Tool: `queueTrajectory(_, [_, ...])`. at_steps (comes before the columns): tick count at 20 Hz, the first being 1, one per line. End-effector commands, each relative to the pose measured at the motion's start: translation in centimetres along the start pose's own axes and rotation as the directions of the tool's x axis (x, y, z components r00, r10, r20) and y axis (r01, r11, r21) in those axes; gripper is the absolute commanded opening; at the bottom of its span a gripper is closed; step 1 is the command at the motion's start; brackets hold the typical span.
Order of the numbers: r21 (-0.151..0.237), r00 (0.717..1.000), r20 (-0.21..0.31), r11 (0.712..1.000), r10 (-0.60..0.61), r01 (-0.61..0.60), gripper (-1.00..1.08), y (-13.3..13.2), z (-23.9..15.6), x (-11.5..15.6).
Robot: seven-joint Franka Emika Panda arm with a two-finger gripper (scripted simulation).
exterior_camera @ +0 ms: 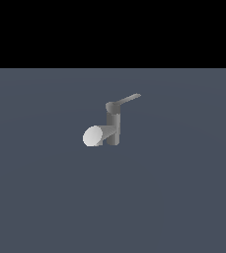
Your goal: Turn on the faucet by rotating a designated handle.
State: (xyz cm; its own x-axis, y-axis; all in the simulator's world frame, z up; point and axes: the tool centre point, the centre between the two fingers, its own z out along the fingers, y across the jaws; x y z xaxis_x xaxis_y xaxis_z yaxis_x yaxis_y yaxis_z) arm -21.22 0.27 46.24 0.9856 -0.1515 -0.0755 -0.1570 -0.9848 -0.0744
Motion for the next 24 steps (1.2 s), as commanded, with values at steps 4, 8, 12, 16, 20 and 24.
queueTrajectory(4, [0.043,0.991,0.014,0.990,0.133,-0.133,-1.00,-0.2,1.2,3.6])
queueTrajectory(8, [0.069,0.967,0.031,0.965,0.253,-0.254,-1.00,-0.2,2.5,6.7])
queueTrajectory(12, [0.085,0.926,0.050,0.923,0.373,-0.376,-1.00,-0.1,4.1,9.8])
queueTrajectory(16, [0.091,0.869,0.068,0.864,0.491,-0.495,-1.00,0.1,6.0,12.8])
queueTrajectory(20, [0.088,0.794,0.080,0.789,0.602,-0.607,-1.00,0.5,8.1,15.7])
queueTrajectory(24, [0.079,0.705,0.085,0.700,0.704,-0.709,-1.00,1.0,10.4,18.5])
